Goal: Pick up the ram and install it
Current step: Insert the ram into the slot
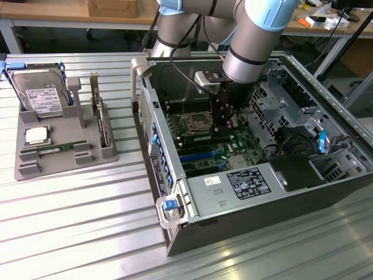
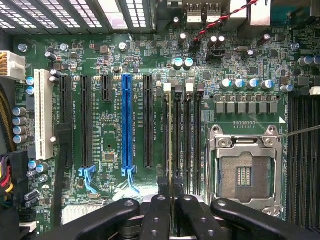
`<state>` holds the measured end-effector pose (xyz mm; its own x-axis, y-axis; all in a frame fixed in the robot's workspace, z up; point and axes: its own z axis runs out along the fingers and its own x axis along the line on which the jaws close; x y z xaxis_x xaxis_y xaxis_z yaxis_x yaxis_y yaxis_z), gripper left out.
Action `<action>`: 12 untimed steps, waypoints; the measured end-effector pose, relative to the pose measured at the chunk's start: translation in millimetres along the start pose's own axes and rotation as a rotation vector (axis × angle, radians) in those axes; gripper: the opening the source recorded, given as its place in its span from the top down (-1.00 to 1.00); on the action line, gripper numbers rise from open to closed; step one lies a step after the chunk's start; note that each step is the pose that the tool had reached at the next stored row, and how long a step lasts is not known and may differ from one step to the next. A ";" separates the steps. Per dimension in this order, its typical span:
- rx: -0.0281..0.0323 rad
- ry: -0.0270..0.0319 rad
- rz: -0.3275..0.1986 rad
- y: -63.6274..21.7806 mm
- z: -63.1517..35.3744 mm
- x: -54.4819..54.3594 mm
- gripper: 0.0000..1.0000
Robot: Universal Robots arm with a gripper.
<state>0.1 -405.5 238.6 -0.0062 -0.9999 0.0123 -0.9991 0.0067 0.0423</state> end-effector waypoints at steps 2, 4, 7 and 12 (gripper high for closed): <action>0.0000 0.0000 0.000 0.0 -0.7 0.0 0.76; -0.0004 0.0004 0.000 -0.3 -0.7 0.3 0.76; -0.0006 0.0002 0.000 -2.9 -0.7 0.4 0.76; -0.0006 -0.0011 0.000 -2.5 -0.5 1.6 0.76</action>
<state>2.6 -407.1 239.0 -0.0062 -0.9999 0.0112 -0.9991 0.0067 0.0429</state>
